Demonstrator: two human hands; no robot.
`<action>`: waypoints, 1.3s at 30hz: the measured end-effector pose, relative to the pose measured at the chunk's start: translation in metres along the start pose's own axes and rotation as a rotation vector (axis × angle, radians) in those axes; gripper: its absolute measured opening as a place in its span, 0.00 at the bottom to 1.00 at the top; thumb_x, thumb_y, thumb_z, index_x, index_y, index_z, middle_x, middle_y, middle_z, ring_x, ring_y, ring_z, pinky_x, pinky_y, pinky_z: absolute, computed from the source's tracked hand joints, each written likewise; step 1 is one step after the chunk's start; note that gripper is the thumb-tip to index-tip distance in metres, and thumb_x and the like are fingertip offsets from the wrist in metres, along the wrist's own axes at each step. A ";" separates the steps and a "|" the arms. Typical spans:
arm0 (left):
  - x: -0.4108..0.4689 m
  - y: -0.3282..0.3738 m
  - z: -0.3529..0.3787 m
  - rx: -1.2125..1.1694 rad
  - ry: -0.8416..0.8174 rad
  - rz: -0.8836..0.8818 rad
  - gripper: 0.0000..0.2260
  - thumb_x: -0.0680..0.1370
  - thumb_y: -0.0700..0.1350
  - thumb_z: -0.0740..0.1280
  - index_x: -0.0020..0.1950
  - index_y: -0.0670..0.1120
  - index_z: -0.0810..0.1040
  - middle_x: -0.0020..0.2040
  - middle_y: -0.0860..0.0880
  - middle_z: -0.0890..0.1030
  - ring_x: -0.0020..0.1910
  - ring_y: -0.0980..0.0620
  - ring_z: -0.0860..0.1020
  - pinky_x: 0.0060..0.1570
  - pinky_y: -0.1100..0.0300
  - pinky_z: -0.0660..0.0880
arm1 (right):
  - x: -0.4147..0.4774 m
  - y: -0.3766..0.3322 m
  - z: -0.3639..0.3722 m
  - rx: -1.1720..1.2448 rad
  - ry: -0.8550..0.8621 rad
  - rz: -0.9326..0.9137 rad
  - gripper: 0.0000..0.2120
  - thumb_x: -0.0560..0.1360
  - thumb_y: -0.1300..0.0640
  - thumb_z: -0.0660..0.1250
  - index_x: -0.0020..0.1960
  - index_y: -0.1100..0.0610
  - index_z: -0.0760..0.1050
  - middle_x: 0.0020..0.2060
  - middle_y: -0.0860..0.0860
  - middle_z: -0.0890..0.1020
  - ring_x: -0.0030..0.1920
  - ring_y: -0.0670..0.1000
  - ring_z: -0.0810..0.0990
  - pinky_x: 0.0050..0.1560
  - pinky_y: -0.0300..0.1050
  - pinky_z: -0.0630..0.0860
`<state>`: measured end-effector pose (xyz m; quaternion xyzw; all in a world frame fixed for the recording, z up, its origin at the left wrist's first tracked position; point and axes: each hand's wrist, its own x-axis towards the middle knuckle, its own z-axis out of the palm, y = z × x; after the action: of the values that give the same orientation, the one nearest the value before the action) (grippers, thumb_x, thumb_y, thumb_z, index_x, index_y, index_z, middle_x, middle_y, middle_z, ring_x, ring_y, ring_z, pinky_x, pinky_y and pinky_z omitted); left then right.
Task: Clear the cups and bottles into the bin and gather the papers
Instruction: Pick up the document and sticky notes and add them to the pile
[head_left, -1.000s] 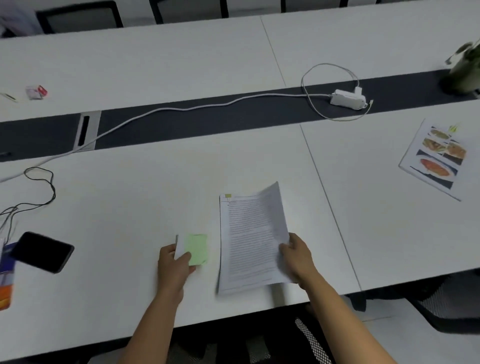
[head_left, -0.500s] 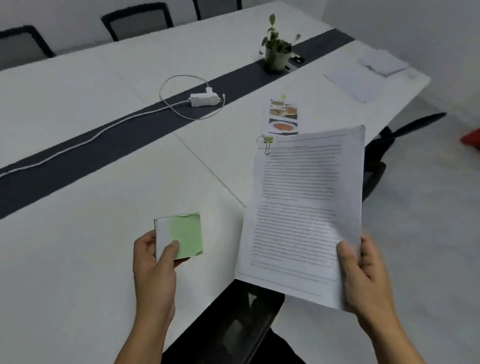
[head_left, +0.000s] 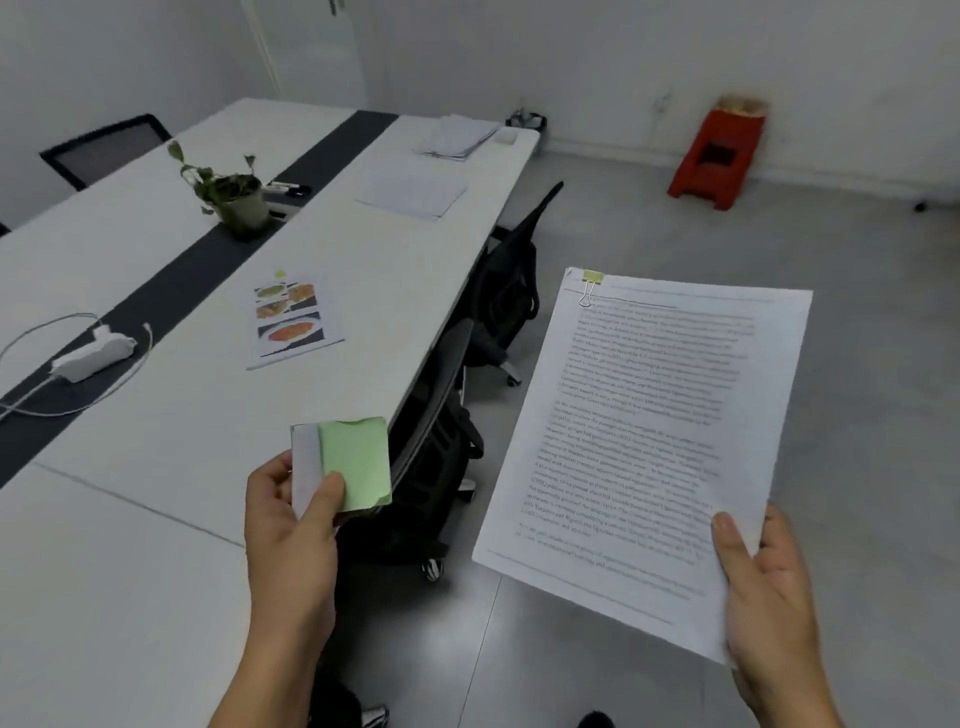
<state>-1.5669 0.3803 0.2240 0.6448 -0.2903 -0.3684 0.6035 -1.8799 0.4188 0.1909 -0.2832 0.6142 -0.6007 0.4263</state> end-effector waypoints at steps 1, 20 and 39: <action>-0.005 -0.002 0.027 -0.004 0.000 -0.008 0.15 0.80 0.36 0.65 0.65 0.46 0.70 0.59 0.46 0.76 0.59 0.44 0.78 0.57 0.49 0.77 | 0.020 -0.003 -0.014 0.005 0.002 0.010 0.11 0.82 0.57 0.61 0.58 0.45 0.77 0.52 0.44 0.86 0.50 0.45 0.85 0.51 0.41 0.81; 0.103 0.007 0.357 0.003 0.046 -0.013 0.13 0.77 0.42 0.69 0.57 0.56 0.74 0.56 0.50 0.79 0.57 0.46 0.80 0.60 0.40 0.76 | 0.379 -0.062 -0.029 -0.091 -0.089 0.075 0.12 0.83 0.58 0.60 0.64 0.49 0.75 0.53 0.45 0.86 0.51 0.46 0.85 0.50 0.42 0.83; 0.434 0.048 0.817 0.061 -0.125 0.058 0.13 0.80 0.35 0.65 0.61 0.47 0.72 0.53 0.52 0.80 0.53 0.46 0.80 0.51 0.49 0.80 | 0.882 -0.149 0.056 -0.069 0.070 -0.017 0.14 0.84 0.60 0.59 0.57 0.41 0.74 0.47 0.31 0.83 0.46 0.33 0.81 0.50 0.36 0.73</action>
<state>-1.9946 -0.4415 0.2176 0.6302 -0.3569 -0.3812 0.5746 -2.2760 -0.3846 0.1798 -0.2816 0.6467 -0.5923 0.3894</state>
